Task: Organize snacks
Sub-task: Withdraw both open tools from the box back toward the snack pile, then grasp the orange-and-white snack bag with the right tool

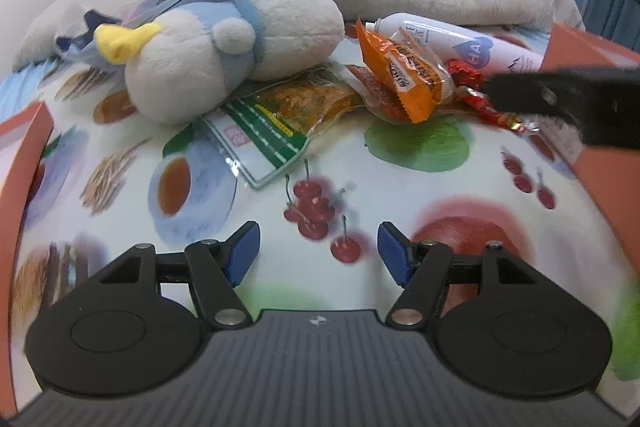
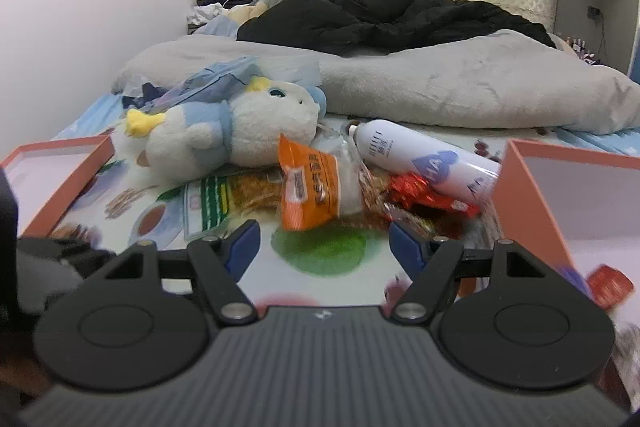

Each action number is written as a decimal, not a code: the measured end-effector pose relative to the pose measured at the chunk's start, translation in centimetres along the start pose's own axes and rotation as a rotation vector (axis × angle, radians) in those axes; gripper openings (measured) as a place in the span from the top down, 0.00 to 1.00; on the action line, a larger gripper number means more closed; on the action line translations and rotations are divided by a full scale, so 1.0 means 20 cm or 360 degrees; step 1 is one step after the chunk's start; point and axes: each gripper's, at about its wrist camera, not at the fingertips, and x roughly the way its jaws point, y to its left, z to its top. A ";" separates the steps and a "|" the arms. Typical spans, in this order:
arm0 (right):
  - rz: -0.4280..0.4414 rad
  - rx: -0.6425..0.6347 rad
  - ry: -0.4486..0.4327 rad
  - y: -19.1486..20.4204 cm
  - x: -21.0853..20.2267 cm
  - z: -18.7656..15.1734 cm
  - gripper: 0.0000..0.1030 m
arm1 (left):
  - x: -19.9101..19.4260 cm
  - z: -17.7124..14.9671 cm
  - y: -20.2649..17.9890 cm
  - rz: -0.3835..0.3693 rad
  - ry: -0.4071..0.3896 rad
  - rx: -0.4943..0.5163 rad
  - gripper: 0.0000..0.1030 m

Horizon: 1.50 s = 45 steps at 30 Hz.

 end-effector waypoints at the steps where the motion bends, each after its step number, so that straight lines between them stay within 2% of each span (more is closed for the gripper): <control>1: 0.0013 -0.0002 0.0004 0.00 0.03 0.01 0.29 | 0.02 0.01 0.00 0.0013 -0.0015 0.0025 0.32; 5: 0.0073 -0.0039 0.0024 0.01 0.15 0.06 0.29 | 0.08 0.07 0.00 0.0004 -0.0067 0.0088 0.32; 12: 0.0069 -0.0037 0.0074 -0.03 0.31 0.13 0.29 | 0.18 0.16 0.00 0.0009 -0.0117 0.0203 0.32; 19: 0.0076 -0.0116 0.0167 -0.02 0.45 0.10 0.29 | 0.26 0.17 -0.02 0.0050 -0.0162 0.0265 0.33; 23: 0.0043 -0.0144 0.0139 0.01 0.47 0.08 0.27 | 0.30 0.18 -0.04 0.0097 -0.0218 0.0315 0.35; 28: 0.0033 -0.0122 0.0160 -0.01 0.50 0.07 0.27 | 0.32 0.20 -0.01 0.0059 -0.0209 0.0230 0.48; 32: 0.0003 -0.0148 0.0189 0.00 0.53 0.07 0.30 | 0.33 0.22 0.01 0.0035 -0.0202 0.0201 0.71; 33: 0.0002 -0.0145 0.0180 0.00 0.52 0.07 0.34 | 0.33 0.23 0.01 0.0041 -0.0203 0.0213 0.75; 34: -0.0009 -0.0147 0.0173 0.00 0.51 0.07 0.45 | 0.33 0.22 -0.01 0.0061 -0.0206 0.0238 0.77; 35: -0.0028 -0.0161 0.0171 0.00 0.50 0.07 0.48 | 0.32 0.22 -0.02 0.0078 -0.0211 0.0266 0.80; 37: -0.0034 -0.0183 0.0168 0.01 0.48 0.08 0.53 | 0.31 0.21 -0.05 0.0108 -0.0218 0.0299 0.83; 40: -0.0042 -0.0198 0.0165 0.01 0.44 0.08 0.59 | 0.28 0.20 -0.03 0.0095 -0.0205 0.0259 0.86; 45: -0.0043 -0.0216 0.0153 0.03 0.36 0.09 0.64 | 0.20 0.17 0.00 0.0096 -0.0178 0.0191 0.87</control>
